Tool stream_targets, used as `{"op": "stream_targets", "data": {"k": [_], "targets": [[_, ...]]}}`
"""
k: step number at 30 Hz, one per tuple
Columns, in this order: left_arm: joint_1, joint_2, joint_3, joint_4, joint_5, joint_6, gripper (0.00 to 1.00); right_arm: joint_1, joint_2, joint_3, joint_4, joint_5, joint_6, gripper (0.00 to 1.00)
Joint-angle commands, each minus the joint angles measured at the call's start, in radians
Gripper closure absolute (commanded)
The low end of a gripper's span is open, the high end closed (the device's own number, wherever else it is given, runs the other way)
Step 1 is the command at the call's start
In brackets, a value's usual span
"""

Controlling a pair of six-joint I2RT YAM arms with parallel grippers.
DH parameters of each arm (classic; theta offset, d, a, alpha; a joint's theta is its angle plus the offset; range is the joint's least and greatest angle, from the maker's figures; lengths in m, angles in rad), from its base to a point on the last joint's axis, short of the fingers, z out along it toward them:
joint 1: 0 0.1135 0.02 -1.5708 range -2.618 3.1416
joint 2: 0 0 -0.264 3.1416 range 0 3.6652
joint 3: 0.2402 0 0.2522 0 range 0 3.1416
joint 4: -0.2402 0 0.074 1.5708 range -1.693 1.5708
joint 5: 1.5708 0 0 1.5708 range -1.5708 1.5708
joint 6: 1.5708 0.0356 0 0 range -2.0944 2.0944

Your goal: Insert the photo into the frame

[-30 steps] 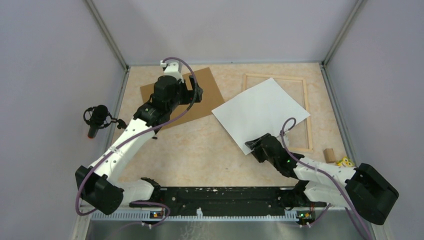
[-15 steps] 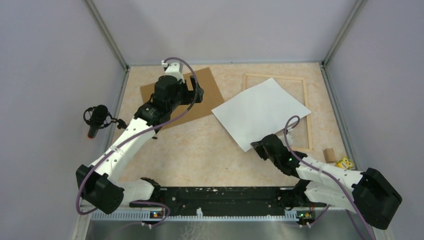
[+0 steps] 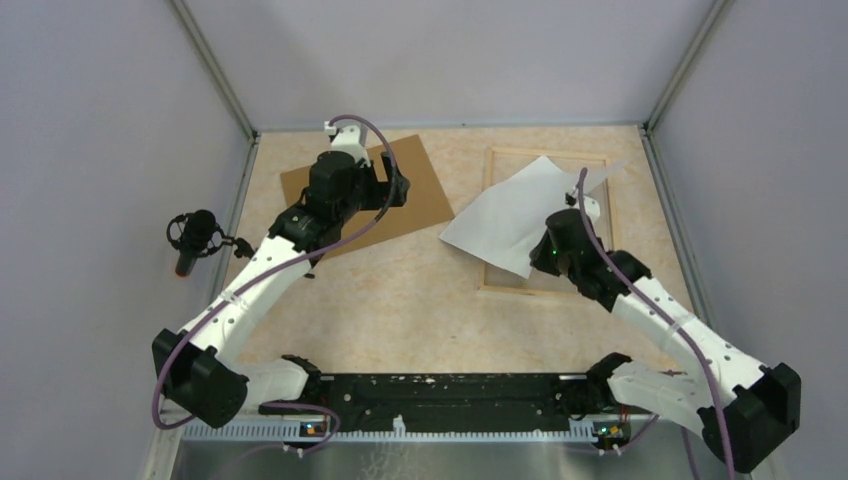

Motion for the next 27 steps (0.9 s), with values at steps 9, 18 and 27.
{"op": "stream_targets", "data": {"k": [9, 18, 27], "targets": [[-0.004, -0.014, -0.014, 0.051, 0.017, -0.014, 0.02, -0.254, 0.280, 0.345, -0.459, -0.210, -0.488, 1.00], [-0.014, -0.001, -0.017, 0.054, 0.020, -0.012, 0.02, -0.349, 0.249, 0.380, -0.546, -0.186, -0.533, 1.00], [-0.043, -0.009, -0.018, 0.051, -0.003, 0.005, 0.02, -0.355, 0.357, 0.445, -0.650, -0.058, -0.479, 1.00]]}}
